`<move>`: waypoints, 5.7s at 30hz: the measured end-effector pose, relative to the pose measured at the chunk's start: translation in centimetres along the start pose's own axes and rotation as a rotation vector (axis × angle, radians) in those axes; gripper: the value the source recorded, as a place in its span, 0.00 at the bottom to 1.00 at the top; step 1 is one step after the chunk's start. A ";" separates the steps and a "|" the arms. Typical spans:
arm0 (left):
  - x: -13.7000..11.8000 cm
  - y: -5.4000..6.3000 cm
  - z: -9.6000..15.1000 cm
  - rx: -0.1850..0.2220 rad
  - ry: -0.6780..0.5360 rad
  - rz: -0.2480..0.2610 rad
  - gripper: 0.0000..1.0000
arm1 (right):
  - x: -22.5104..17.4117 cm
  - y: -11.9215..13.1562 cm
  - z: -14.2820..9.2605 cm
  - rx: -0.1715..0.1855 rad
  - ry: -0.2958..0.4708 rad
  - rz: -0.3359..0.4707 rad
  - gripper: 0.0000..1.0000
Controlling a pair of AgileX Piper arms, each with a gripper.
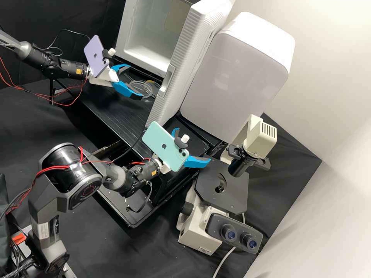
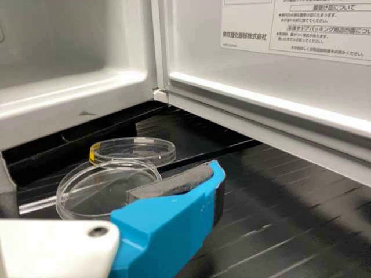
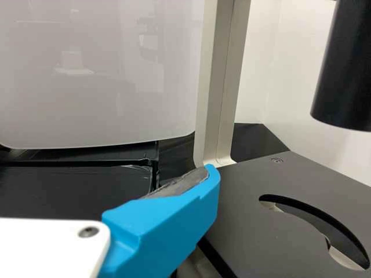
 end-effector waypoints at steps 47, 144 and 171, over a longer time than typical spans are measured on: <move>-0.5 -1.0 0.9 -0.020 -0.133 -0.075 1.00 | 0.0 0.0 0.0 0.000 0.000 0.000 1.00; 3.6 1.7 1.4 -0.121 -0.048 -0.108 1.00 | 0.0 0.0 0.0 0.000 0.000 0.000 1.00; 0.5 -0.8 0.4 -0.137 -0.068 -0.149 1.00 | 0.0 0.0 0.0 0.000 0.000 0.000 1.00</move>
